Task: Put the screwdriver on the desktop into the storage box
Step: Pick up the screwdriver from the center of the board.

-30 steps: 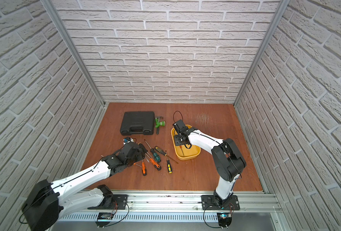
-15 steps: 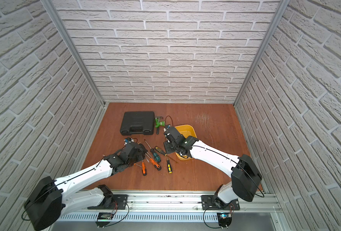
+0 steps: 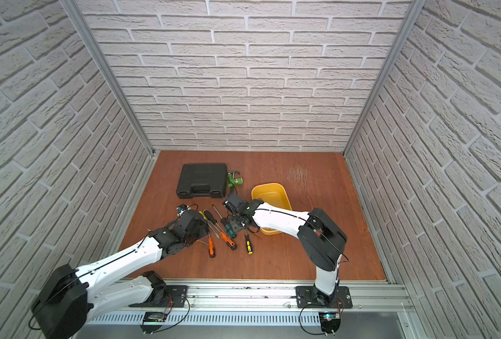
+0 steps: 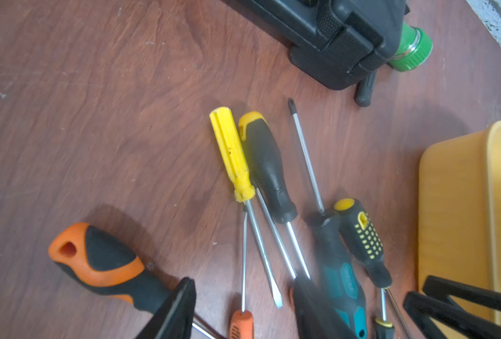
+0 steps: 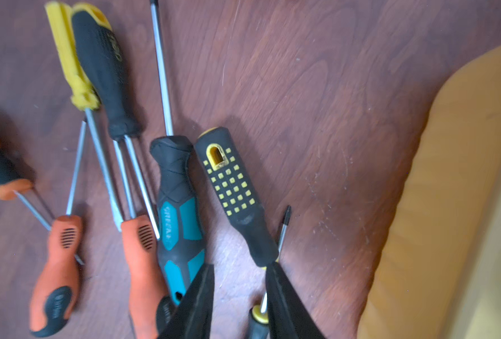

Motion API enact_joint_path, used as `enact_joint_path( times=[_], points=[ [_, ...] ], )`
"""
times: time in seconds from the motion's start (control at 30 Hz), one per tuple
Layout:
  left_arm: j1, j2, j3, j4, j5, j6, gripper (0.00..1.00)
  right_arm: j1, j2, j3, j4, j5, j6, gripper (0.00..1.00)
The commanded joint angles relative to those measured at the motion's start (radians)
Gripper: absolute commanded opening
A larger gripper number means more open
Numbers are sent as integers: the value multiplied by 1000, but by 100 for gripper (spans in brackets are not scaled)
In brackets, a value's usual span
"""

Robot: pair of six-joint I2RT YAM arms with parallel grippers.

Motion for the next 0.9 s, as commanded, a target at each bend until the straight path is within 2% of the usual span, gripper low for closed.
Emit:
enact_joint_path(
  times=[0.0,0.23,0.87],
  points=[
    [5,-13,-12,6,-3,-4,58,0,33,46,-15,27,0,37],
    [3,-2,-1,32,9,11,59,-6,96,64,-27,40,5,35],
    [3,38,20,48,24,17,59,-10,135,79,-31,45,-9,31]
  ],
)
